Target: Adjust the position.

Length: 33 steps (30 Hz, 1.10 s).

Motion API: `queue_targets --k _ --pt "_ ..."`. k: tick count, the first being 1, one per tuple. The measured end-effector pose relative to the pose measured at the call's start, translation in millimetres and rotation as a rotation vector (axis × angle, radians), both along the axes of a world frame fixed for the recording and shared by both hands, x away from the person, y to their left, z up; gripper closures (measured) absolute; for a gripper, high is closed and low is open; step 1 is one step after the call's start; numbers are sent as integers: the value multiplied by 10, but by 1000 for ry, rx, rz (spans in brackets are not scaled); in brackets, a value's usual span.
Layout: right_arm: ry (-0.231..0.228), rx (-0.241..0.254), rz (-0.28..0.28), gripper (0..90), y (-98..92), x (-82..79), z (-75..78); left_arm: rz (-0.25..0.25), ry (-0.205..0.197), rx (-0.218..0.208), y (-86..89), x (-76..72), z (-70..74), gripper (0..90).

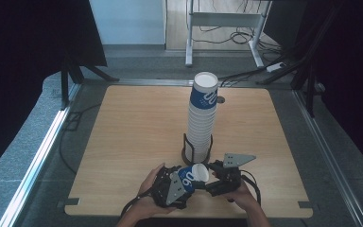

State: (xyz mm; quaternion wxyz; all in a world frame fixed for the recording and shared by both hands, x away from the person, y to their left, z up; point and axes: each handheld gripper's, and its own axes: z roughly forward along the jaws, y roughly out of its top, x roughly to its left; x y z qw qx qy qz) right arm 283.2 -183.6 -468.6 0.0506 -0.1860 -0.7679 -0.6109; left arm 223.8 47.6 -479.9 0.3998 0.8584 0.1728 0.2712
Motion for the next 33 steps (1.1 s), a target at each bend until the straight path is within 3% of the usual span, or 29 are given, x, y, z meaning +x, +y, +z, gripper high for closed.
queue_targets --k 5,6,7,8,10,16,19,24,25,27,28,33 --pt "-11 -27 -16 232 19 -11 8 -1 2 6 5 13 -17 168" --pt "-24 -58 -28 189 32 -16 16 -5 -1 21 6 20 -27 169" --pt "-24 -58 -28 189 32 -16 16 -5 -1 21 6 20 -27 169" --pt "-39 -95 -33 173 33 -22 34 1 -13 53 5 26 -34 169" --pt "-54 -111 -41 163 17 -28 63 3 -23 70 10 34 -40 169" --pt "-111 -170 -84 162 -68 -25 220 16 -19 87 43 89 -40 170" --pt "-111 -190 -85 178 -140 -10 313 18 -12 73 84 124 -3 170" --pt "-118 -291 -82 203 -203 14 400 7 -12 64 102 159 48 171" --pt "-120 -350 -78 204 -218 36 435 -1 -12 67 92 181 67 171" --pt "-123 -379 -76 203 -218 48 452 -5 -9 70 83 187 75 171" --pt "-132 -441 -69 196 -198 67 490 -16 -13 85 63 195 92 171" --pt "-167 -577 -17 182 -80 91 603 -26 -31 117 34 209 144 171"
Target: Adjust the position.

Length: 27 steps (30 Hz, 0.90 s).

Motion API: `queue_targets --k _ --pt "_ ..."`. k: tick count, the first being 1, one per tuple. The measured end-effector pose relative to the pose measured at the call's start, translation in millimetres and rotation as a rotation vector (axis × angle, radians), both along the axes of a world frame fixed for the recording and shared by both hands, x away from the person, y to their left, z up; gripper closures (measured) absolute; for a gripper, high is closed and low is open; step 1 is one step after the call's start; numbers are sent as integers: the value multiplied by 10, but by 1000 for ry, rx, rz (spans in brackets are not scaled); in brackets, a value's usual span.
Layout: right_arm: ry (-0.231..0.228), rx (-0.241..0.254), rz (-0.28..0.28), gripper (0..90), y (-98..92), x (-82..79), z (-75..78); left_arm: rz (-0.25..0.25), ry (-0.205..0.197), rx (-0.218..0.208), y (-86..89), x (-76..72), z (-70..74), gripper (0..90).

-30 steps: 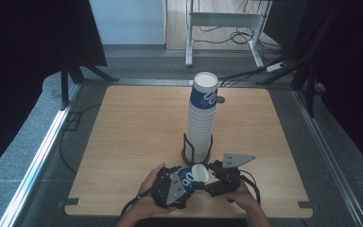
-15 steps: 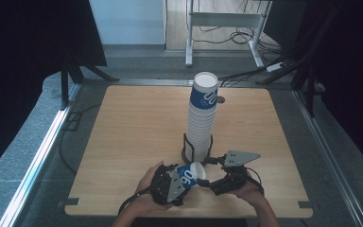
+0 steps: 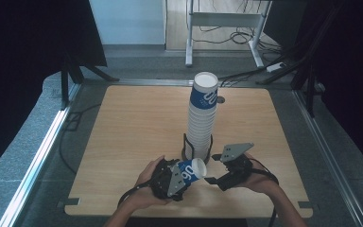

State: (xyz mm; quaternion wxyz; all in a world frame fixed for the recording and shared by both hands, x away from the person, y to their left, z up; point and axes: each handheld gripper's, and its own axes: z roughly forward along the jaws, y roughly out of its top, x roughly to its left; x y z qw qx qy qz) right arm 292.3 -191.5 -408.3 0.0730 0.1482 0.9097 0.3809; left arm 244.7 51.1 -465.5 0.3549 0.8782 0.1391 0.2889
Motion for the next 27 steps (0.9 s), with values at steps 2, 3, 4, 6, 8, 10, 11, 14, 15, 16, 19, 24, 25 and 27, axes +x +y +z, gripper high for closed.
queue_targets --k 2,3,4,6,8,10,11,14,15,16,19,24,25,27 --pt "-9 -44 19 181 49 -3 37 -6 -5 12 -6 5 16 171" --pt "-9 -44 19 181 49 -3 37 -6 -5 12 -6 5 16 171" --pt "-13 -73 36 181 86 -3 67 -14 -9 23 -17 9 24 171" --pt "-17 -94 47 182 123 -6 86 -21 -13 38 -26 12 30 171" --pt "-20 -106 62 182 160 -6 101 -30 -10 41 -41 16 28 171" --pt "-22 -118 75 182 199 -6 103 -37 -9 55 -56 21 20 171" --pt "-25 -126 80 182 219 -4 99 -39 -11 61 -63 22 14 171" --pt "-16 -151 103 180 270 9 60 -49 -9 78 -78 29 0 171" --pt "-15 -164 108 179 284 14 43 -52 -10 83 -84 28 -6 171" --pt "-14 -175 113 177 297 22 26 -55 -12 87 -92 28 -12 171" --pt "1 -196 127 177 335 42 -12 -65 -13 112 -118 20 -20 171" --pt "9 -241 159 179 431 53 -76 -91 -28 163 -177 2 -35 171" --pt "16 -249 169 182 452 57 -93 -95 -29 167 -188 2 -37 171" --pt "23 -272 182 196 490 60 -129 -102 -33 176 -205 -3 -36 171"
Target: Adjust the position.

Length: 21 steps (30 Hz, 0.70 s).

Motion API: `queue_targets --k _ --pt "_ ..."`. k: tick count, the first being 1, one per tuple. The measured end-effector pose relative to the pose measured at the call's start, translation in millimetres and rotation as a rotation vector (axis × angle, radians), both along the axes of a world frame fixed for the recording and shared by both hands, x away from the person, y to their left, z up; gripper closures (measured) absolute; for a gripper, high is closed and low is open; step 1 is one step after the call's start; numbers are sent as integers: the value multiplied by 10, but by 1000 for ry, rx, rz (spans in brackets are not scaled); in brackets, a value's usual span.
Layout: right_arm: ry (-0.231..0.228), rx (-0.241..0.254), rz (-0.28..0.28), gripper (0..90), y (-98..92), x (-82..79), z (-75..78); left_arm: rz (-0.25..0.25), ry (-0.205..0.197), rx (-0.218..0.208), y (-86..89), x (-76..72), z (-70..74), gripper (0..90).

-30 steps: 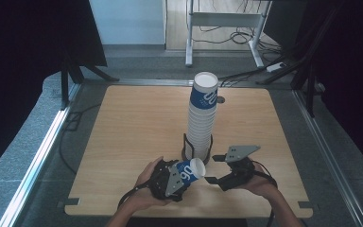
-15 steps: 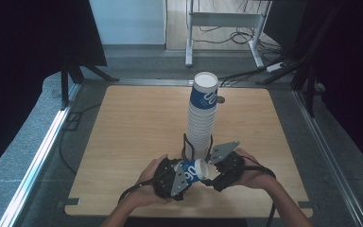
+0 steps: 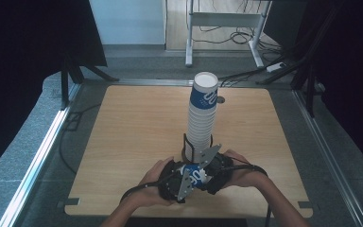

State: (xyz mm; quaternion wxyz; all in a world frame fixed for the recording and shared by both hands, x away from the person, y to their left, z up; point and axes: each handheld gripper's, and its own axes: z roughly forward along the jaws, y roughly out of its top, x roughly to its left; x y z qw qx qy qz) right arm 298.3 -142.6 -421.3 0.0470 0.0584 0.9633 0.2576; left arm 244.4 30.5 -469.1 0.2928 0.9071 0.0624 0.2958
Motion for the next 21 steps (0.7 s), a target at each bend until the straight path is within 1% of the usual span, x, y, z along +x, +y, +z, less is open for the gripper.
queue_targets --k 3,4,6,10,15,16,18,21 --pt "11 -27 17 249 35 3 -49 -1 -8 14 -21 -6 -9 171" --pt "17 -22 24 259 36 6 -61 -5 -9 22 -25 -7 -12 171" --pt "18 -29 32 266 31 13 -72 -7 -6 28 -26 -7 -15 171" --pt "20 -11 35 271 11 12 -82 -6 -1 23 -30 -2 -18 165" --pt "11 -5 34 272 -6 5 -69 5 -6 11 -41 4 -10 148" --pt "-3 2 34 273 -28 11 -52 13 3 0 -35 17 4 97" --pt "-10 27 16 274 -66 18 -30 27 2 -25 -2 25 23 40" --pt "-12 97 -11 274 -157 34 12 55 12 -103 90 24 77 27"
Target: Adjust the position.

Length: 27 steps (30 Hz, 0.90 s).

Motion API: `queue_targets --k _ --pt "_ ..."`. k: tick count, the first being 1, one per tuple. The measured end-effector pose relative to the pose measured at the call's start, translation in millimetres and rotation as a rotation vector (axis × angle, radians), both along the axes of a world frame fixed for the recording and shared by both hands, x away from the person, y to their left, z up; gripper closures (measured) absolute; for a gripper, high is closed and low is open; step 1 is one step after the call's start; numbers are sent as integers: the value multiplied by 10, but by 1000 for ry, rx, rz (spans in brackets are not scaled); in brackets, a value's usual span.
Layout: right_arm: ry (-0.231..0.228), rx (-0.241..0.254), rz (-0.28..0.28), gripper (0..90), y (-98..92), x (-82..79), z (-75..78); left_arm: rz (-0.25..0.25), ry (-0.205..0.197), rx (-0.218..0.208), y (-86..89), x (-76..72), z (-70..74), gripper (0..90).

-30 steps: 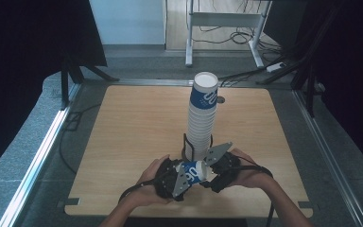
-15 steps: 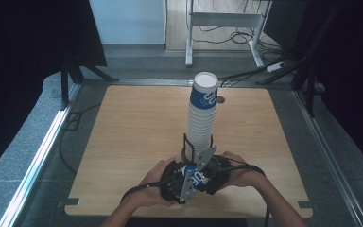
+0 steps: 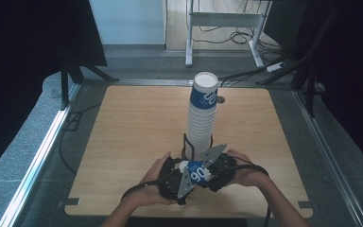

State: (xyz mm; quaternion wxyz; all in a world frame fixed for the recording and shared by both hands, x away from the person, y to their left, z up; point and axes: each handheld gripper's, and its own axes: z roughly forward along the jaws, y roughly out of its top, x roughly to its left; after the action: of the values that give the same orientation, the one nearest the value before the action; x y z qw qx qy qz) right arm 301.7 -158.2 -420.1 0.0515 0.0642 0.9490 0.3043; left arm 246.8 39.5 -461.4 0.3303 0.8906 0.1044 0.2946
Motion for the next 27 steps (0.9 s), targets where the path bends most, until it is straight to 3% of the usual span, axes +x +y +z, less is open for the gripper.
queue_targets --k 3,5,12,16,17,18,21,27 --pt "-11 64 -29 274 -73 -3 20 16 36 -91 100 -10 56 27" --pt "-18 100 -44 273 -110 -4 23 25 52 -125 154 -17 79 27" --pt "-20 215 -91 273 -200 -18 -39 62 153 -315 288 -7 66 32" --pt "-27 264 -109 273 -228 -36 -82 75 199 -386 337 24 46 34" --pt "-27 264 -109 273 -228 -36 -82 75 199 -386 337 24 46 36" --pt "-30 287 -117 272 -244 -47 -97 79 219 -424 370 38 45 38" --pt "-30 331 -129 273 -267 -72 -121 83 259 -482 417 53 44 42" --pt "-22 414 -155 272 -296 -109 -180 102 286 -531 454 64 72 45"
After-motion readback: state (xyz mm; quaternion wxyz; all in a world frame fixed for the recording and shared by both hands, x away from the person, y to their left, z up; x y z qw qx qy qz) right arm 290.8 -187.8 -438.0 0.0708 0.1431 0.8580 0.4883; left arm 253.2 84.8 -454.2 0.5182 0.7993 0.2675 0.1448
